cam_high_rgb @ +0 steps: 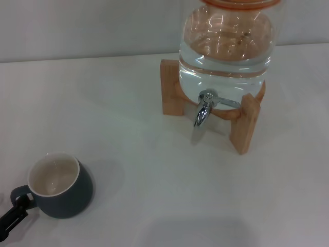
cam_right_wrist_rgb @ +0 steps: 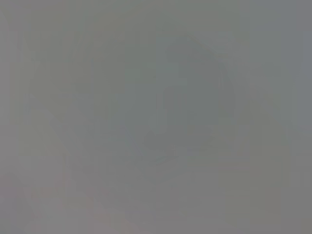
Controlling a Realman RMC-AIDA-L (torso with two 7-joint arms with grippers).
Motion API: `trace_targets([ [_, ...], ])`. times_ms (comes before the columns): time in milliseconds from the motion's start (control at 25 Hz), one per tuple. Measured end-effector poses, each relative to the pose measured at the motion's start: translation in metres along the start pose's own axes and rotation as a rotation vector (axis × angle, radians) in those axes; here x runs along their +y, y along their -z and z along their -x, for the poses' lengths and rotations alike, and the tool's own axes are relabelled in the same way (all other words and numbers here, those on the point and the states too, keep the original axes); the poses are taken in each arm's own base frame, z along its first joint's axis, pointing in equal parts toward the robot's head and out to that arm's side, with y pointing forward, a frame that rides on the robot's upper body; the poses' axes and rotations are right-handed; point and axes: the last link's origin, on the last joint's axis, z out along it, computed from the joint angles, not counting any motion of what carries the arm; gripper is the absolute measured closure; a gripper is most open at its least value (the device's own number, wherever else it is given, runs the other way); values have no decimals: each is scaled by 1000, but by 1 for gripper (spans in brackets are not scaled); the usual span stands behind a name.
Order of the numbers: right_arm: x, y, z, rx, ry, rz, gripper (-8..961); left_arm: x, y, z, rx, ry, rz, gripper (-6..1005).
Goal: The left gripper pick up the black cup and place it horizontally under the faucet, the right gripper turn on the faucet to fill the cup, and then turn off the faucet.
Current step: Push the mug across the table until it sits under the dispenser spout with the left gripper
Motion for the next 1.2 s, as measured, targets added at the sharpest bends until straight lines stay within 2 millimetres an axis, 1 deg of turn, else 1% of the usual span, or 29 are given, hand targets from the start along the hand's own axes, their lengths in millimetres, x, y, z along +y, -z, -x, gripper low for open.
trace_targets([
  [240,2,-4,0,0,-1,5,161,0,-5,-1,-3,3,8,145],
  [520,1,-4,0,2,1,4,162,1,0,2,1,17,8,147],
  [760,1,-6,0,5,2,2,162,1,0,1,5,22,9,334],
  [960,3,-7,0,5,1,11,162,1,-3,-2,10,18,18,571],
  [1080,4,-6,-1,5,1,13,162,1,-6,-3,11,16,22,682],
  [1200,4,-5,-1,5,-1,11,162,1,-9,-4,7,15,24,687],
])
